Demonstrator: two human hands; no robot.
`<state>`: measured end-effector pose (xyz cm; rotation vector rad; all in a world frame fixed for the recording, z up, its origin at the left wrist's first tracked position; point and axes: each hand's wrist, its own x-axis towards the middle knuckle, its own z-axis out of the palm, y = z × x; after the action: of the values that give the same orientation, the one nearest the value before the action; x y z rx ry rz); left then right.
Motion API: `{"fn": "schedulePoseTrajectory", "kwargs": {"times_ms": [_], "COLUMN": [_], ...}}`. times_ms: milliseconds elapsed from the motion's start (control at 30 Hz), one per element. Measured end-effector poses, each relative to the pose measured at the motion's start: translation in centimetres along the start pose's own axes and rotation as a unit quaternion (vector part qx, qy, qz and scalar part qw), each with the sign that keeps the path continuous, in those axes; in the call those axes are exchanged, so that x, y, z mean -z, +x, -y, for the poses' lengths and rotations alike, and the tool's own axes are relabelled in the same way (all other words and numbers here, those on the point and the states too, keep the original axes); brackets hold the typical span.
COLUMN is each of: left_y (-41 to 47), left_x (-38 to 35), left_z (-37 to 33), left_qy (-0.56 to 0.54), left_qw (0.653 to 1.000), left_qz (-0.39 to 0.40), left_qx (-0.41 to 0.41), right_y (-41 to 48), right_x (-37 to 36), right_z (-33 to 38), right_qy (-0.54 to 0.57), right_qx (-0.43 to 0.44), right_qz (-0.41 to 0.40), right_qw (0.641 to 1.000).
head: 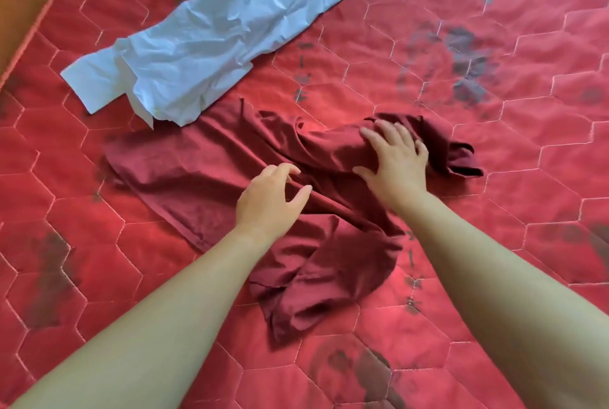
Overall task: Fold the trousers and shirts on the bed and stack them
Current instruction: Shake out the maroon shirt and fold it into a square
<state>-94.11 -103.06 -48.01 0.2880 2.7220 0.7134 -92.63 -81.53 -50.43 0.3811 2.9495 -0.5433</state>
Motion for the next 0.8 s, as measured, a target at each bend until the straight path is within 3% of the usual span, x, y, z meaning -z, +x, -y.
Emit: {"fn": "schedulePoseTrajectory", "kwargs": {"times_ms": [67, 167, 300, 367, 433, 533, 600, 667, 733, 800], "left_y": [0.2, 0.3, -0.1, -0.2, -0.4, -1.6, -3.0, -4.4, -5.8, -7.0], "left_x": [-0.1, -0.2, -1.1, -1.8, -2.8, -4.8, -6.2, -7.3, -7.9, -8.1], "left_z": [-0.4, -1.0, -3.0, -3.8, -4.6, -6.0, -6.9, -7.4, -7.6, -7.8], "left_qy": [-0.001, -0.021, -0.130, -0.129, -0.090, -0.072, -0.058, -0.007, 0.037, 0.017], "left_qw": [1.000, 1.000, 0.990, 0.989, 0.994, 0.989, 0.979, 0.970, 0.967, 0.977], "left_qz": [-0.010, -0.018, -0.047, -0.067, -0.034, 0.089, 0.161, 0.210, 0.218, 0.190], "left_qx": [-0.003, 0.000, 0.028, 0.002, -0.050, -0.099, -0.114, -0.122, -0.124, -0.100], "right_y": [0.1, -3.6, -12.6, -16.6, -18.7, -18.6, -17.8, -17.6, -18.5, -19.8], "right_x": [-1.0, -1.4, -0.6, 0.2, 0.7, 1.2, 1.4, 1.3, 1.0, 1.1], "right_z": [-0.4, -2.1, -6.0, -7.9, -9.2, -10.3, -10.7, -11.5, -12.5, -13.2], "right_qy": [0.000, 0.079, 0.055, 0.059, 0.088, 0.095, 0.068, 0.077, 0.135, 0.164], "right_qx": [-0.007, 0.013, 0.045, 0.042, 0.031, -0.029, -0.123, -0.187, -0.190, -0.188], "right_qz": [0.048, 0.053, 0.125, 0.116, 0.050, -0.063, -0.045, 0.029, 0.070, 0.060], "right_qw": [0.999, 0.995, 0.990, 0.991, 0.994, 0.993, 0.989, 0.979, 0.970, 0.967]}}
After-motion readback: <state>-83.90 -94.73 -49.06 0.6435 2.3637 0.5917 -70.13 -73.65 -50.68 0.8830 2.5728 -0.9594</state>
